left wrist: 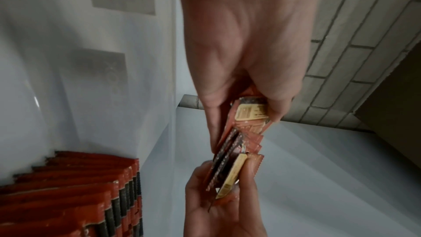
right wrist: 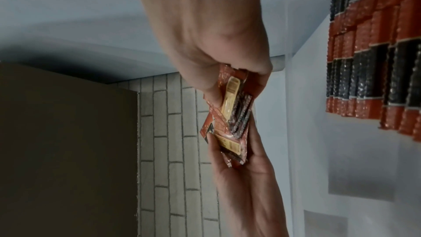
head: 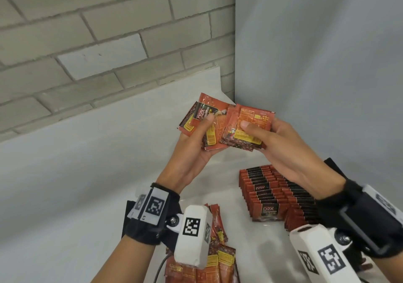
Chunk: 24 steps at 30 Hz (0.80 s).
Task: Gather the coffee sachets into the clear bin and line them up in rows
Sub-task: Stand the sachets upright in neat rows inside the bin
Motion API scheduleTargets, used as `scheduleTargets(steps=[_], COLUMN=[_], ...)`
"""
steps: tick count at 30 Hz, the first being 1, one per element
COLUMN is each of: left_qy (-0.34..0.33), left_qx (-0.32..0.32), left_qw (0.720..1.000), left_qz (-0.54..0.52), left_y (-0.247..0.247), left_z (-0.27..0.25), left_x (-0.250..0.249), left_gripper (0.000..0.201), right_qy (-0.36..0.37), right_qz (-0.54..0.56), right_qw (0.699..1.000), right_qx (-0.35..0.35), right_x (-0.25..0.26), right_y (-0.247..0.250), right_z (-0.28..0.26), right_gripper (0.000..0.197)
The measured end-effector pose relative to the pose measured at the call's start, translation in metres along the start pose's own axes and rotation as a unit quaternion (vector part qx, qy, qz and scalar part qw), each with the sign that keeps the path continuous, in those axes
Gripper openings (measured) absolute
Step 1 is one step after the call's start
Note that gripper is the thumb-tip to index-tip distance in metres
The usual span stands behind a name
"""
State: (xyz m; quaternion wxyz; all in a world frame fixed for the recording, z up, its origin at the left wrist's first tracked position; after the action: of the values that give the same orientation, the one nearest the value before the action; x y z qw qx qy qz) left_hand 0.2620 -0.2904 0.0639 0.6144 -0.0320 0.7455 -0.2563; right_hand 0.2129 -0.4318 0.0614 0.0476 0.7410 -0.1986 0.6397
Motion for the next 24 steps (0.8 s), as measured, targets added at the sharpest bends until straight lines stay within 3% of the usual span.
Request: scheduleTargets(steps=[8, 14, 19, 24], left_qy=[-0.036, -0.028, -0.009, 0.023], left_qx=[-0.001, -0.001, 0.036, 0.054], left_qw=[0.997, 0.997, 0.999, 0.997], left_qz=[-0.061, -0.067, 0.003, 0.043], left_y=[-0.003, 0.001, -0.008, -0.014], left_z=[0.0, 0.0, -0.005, -0.007], left_x=[-0.008, -0.007, -0.003, 0.004], left_gripper=[0.04, 0.035, 0.033, 0.029], right_qy=[-0.106, -0.032, 0.036, 0.079], right_qz=[0.077, 0.09, 0.082, 0.034], right_qw=[0.987, 0.995, 0.996, 0.996], right_qx=[0.097, 0.029, -0.008, -0.012], right_x=[-0.016, -0.002, 0.011, 0.018], right_y=[-0.02, -0.006, 0.002, 0.005], right_z=[-0.006, -0.001, 0.001, -0.001], right_gripper=[0.034, 0.036, 0.034, 0.036])
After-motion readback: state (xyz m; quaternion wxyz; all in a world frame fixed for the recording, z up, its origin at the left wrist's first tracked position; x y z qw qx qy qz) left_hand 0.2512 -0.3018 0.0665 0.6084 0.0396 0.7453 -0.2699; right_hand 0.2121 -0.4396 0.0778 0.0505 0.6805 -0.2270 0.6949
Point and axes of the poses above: each hand's wrist, its own z-axis towards the middle knuckle, its own y-axis out of the back of the hand, x = y × z, the point moved 8 cm from there along z, towards the middle knuckle, and after that the axes turned 7 degrees about -x, right-handed, at the moved point
